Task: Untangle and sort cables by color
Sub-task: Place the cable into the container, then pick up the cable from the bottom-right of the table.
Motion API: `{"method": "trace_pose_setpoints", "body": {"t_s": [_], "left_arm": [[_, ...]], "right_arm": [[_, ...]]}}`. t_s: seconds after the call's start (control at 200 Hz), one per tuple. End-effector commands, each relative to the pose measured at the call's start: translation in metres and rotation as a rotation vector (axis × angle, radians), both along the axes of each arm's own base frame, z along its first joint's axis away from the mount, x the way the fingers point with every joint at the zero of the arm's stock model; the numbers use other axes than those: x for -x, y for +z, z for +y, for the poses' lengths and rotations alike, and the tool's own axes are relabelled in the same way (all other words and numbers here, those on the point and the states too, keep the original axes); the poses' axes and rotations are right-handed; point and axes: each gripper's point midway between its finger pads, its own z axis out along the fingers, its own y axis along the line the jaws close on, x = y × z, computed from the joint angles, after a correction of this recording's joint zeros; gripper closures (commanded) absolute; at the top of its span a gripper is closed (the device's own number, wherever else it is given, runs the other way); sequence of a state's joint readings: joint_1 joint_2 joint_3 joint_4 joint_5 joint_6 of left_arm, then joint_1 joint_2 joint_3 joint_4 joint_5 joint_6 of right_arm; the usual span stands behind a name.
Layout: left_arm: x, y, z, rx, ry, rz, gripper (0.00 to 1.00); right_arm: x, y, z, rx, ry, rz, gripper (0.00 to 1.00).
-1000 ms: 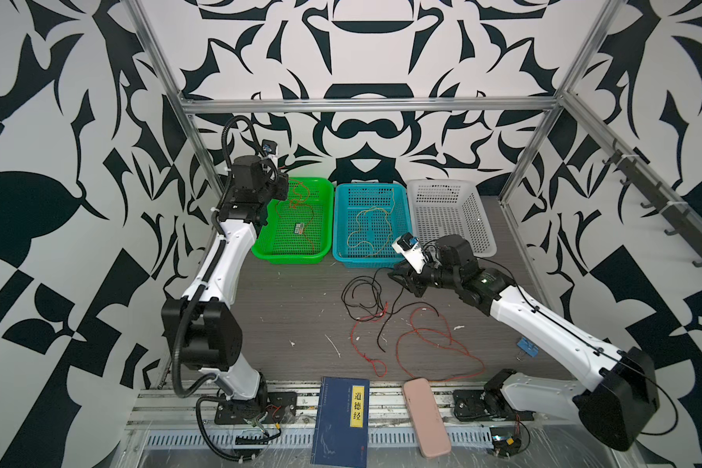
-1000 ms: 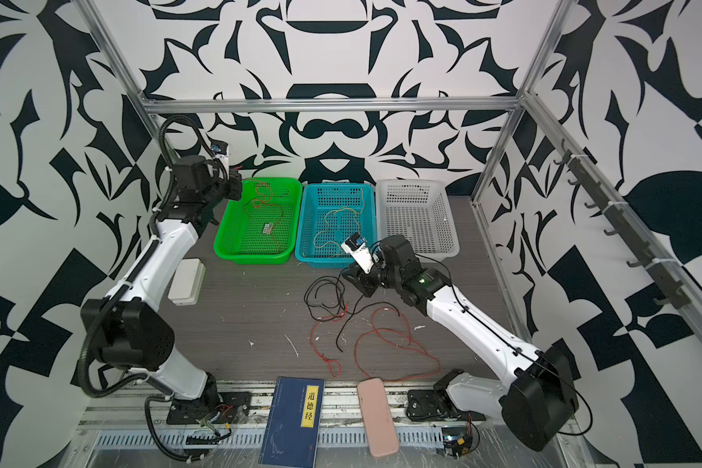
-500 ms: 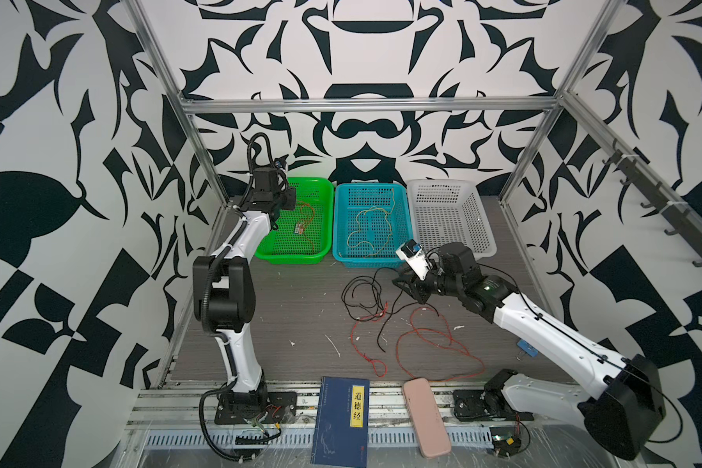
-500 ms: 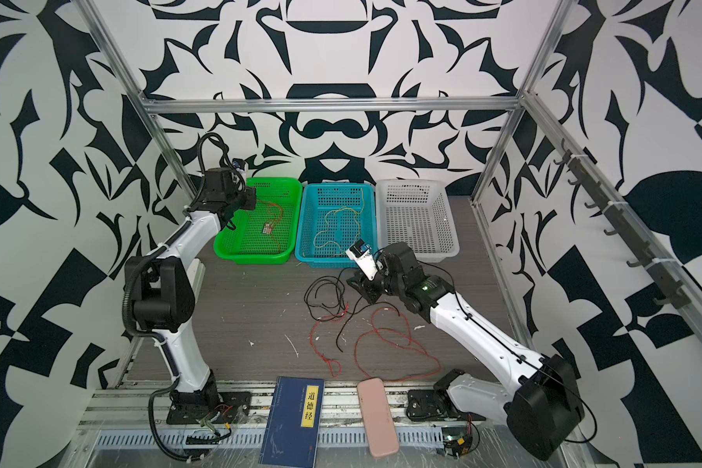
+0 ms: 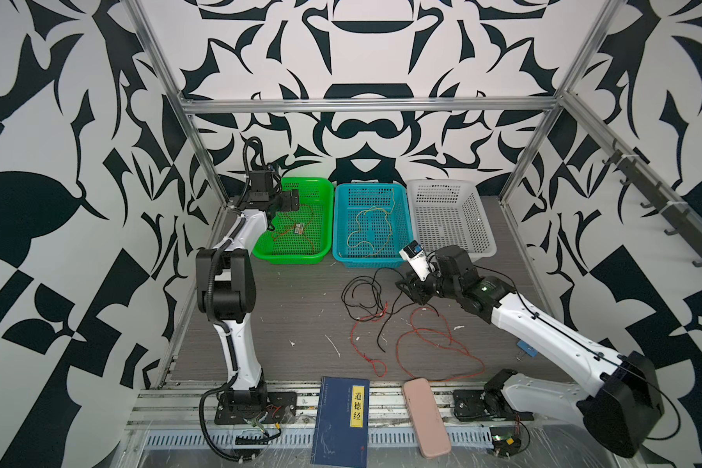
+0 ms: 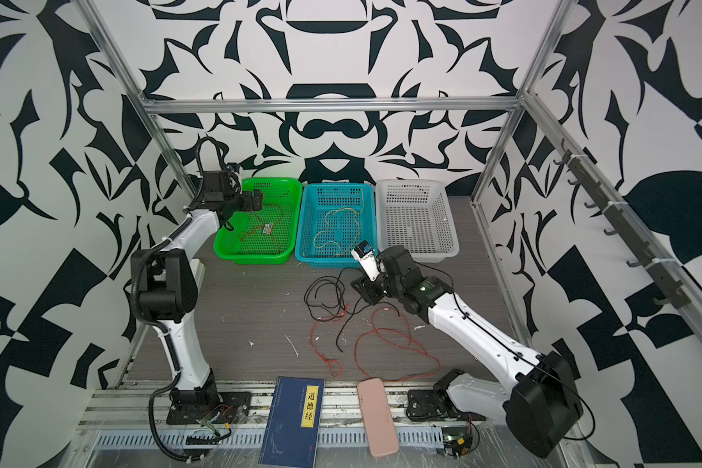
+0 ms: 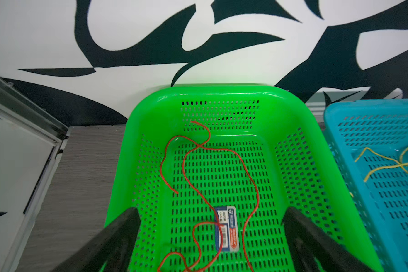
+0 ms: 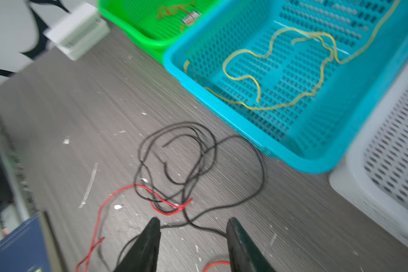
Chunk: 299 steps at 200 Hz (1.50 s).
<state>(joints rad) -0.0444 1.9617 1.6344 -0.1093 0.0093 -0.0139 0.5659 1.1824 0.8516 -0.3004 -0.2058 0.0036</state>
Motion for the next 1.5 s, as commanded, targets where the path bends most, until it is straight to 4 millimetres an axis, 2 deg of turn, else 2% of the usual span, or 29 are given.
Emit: {"method": "trace_pose_setpoints", "body": {"t_s": [0.0,0.115,0.155,0.22,0.245,0.32,0.35,0.38,0.495,0.57,0.705,0.76,0.785,0.895,1.025,1.125,1.226,1.396,1.451,1.466,1.491], "left_arm": [[0.029,0.102,-0.004,0.072,-0.004,-0.234,0.0],[0.077,0.139,-0.013,0.167,-0.044,-0.299,0.01],[0.096,0.148,-0.026,0.206,-0.102,-0.316,0.01],[0.127,0.149,-0.054,0.234,-0.189,-0.314,0.01],[0.14,0.146,-0.066,0.218,-0.222,-0.309,0.01],[0.179,0.128,-0.119,0.124,-0.358,-0.279,0.01],[0.193,0.112,-0.141,0.084,-0.418,-0.241,0.01],[0.213,0.11,-0.158,0.058,-0.472,-0.234,0.01],[0.271,0.06,-0.224,-0.03,-0.707,-0.097,0.01],[0.309,0.035,-0.253,-0.066,-0.844,-0.07,0.01],[0.358,0.01,-0.281,0.063,-1.093,-0.021,0.01],[0.369,0.003,-0.289,0.089,-1.168,-0.007,0.01],[0.369,-0.009,-0.295,0.092,-1.193,0.031,0.01],[0.377,-0.032,-0.324,0.081,-1.31,0.146,0.01],[0.376,-0.063,-0.37,-0.072,-1.377,0.18,0.02],[0.37,-0.08,-0.397,-0.148,-1.411,0.193,0.06],[0.366,-0.093,-0.417,-0.18,-1.445,0.219,0.11],[0.377,-0.109,-0.444,-0.226,-1.517,0.222,0.14],[0.381,-0.121,-0.448,-0.254,-1.527,0.246,0.14],[0.381,-0.125,-0.449,-0.262,-1.53,0.253,0.18],[0.383,-0.131,-0.451,-0.277,-1.533,0.262,0.18]], "right_arm": [[-0.015,0.002,-0.022,0.046,-0.178,0.017,0.49],[-0.012,-0.005,-0.033,0.059,-0.249,0.057,0.49],[-0.009,-0.007,-0.034,0.053,-0.26,0.077,0.49],[-0.003,-0.01,-0.033,0.049,-0.252,0.116,0.5],[-0.001,-0.011,-0.033,0.051,-0.249,0.127,0.5],[0.002,-0.012,-0.034,0.05,-0.251,0.135,0.51],[0.002,-0.012,-0.036,0.05,-0.26,0.13,0.51],[0.001,-0.013,-0.041,0.064,-0.285,0.121,0.51],[-0.003,-0.012,-0.071,0.145,-0.417,0.096,0.51],[-0.008,-0.01,-0.096,0.166,-0.533,0.107,0.52],[-0.021,0.001,-0.141,0.096,-0.707,0.096,0.53],[-0.025,0.01,-0.154,0.065,-0.751,0.074,0.54],[-0.027,0.014,-0.159,0.052,-0.769,0.061,0.54],[-0.032,0.026,-0.173,0.009,-0.81,0.038,0.54],[-0.034,0.031,-0.172,-0.014,-0.799,0.032,0.54],[-0.032,0.032,-0.169,-0.023,-0.779,0.033,0.54],[-0.027,0.034,-0.17,-0.025,-0.769,0.026,0.54],[-0.021,0.036,-0.176,-0.014,-0.772,0.009,0.54],[-0.02,0.037,-0.178,-0.013,-0.775,0.006,0.54],[-0.02,0.037,-0.178,-0.014,-0.776,0.006,0.54],[-0.02,0.038,-0.179,-0.014,-0.777,0.006,0.54]]}}
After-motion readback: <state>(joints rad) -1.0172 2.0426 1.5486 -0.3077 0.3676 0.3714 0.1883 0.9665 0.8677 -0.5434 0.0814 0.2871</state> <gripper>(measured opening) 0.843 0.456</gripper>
